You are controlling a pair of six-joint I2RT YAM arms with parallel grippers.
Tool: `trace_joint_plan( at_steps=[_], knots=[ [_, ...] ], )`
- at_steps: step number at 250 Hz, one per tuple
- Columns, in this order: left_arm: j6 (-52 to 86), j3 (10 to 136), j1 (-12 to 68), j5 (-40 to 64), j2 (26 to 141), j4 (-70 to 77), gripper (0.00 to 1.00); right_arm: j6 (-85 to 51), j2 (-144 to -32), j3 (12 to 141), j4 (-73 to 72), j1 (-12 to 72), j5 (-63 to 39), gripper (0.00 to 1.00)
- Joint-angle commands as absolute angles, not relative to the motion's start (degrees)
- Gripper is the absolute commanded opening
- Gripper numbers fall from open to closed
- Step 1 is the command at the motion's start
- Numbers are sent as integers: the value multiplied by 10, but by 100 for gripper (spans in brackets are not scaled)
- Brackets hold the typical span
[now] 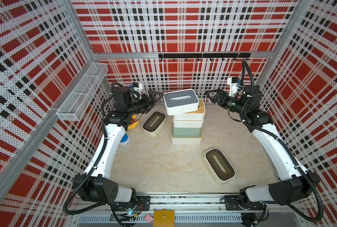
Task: Stack the tissue boxes
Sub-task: Adjust the tissue box on the tissue box.
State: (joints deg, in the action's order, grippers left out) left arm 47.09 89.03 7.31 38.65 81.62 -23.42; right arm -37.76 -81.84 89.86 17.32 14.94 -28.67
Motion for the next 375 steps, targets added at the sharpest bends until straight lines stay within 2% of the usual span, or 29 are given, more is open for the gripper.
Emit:
trace_joint_plan(
  at_steps=[1, 112, 284, 375],
  knots=[
    [461, 922, 87, 348, 833, -260, 99, -360, -850, 935, 169, 160, -326, 100],
    [451, 959, 120, 342, 879, -256, 99, -370, -928, 987, 151, 190, -376, 100],
    [435, 995, 145, 358, 909, -256, 99, -390, -918, 956, 132, 203, -399, 100],
    [426, 1027, 163, 370, 925, -258, 99, -403, -876, 916, 117, 202, -387, 100]
  ],
)
